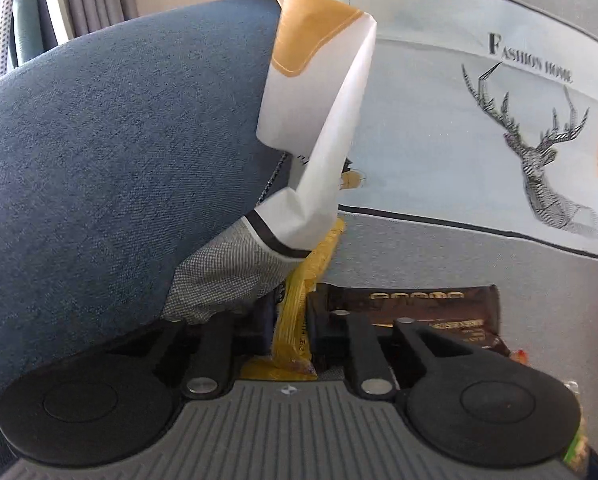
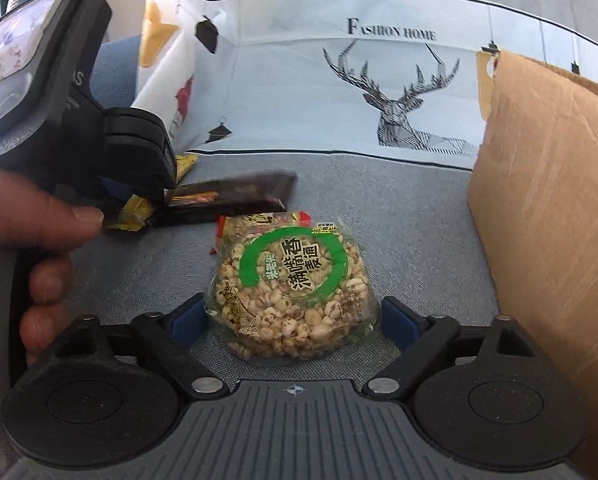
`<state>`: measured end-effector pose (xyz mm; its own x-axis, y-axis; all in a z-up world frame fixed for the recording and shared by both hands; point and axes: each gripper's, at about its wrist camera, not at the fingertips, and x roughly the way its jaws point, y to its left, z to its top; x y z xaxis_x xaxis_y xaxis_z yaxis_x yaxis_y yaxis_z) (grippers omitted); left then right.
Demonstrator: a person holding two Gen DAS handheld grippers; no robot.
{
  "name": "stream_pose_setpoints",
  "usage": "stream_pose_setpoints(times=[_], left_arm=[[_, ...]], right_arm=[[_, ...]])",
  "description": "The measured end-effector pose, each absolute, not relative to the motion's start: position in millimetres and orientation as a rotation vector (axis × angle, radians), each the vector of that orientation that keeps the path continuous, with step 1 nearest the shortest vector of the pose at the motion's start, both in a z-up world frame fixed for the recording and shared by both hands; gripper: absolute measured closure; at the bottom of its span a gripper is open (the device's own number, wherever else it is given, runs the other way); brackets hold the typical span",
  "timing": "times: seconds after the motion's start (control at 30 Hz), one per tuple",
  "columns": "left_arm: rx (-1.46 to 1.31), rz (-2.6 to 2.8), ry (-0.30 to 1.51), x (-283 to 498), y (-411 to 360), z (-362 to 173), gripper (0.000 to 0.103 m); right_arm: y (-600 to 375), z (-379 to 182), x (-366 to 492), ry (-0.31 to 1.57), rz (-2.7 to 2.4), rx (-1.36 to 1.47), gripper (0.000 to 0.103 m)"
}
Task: Organize snacks
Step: 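Grasp the yellow bar with the left tool while the right approaches the peanut cake bag, then lift the yellow bar with the left tool while the right grasps the peanut cake bag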
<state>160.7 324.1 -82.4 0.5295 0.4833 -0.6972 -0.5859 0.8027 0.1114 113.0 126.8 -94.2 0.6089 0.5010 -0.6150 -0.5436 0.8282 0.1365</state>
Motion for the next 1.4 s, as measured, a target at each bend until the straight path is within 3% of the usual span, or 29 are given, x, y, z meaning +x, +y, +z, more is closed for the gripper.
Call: stream_pose_setpoints(times=[0.33,0.63,1.13,1.4], left_arm=[[-0.278,0.513,0.767,116.1,308.2,-47.1,0.089],[-0.331,0.360,0.853,45.7,266.0,-26.4,0.089],[-0.537,0.369,1.051,-29.1,237.0,-62.2,0.088],[-0.468,0.387,1.071,-29.2,222.5,-69.4,0.077]], right_arm=[[114.4,-68.2,78.8,0.597,0.669,-0.157,0.020],[80.1,-47.2,17.5,0.635,0.793,-0.243,0.020],[32.3,-51.7,-34.7,0.815,0.831,-0.274,0.019],[27.9,-60.8,-35.6,0.823,0.854,-0.271,0.017]])
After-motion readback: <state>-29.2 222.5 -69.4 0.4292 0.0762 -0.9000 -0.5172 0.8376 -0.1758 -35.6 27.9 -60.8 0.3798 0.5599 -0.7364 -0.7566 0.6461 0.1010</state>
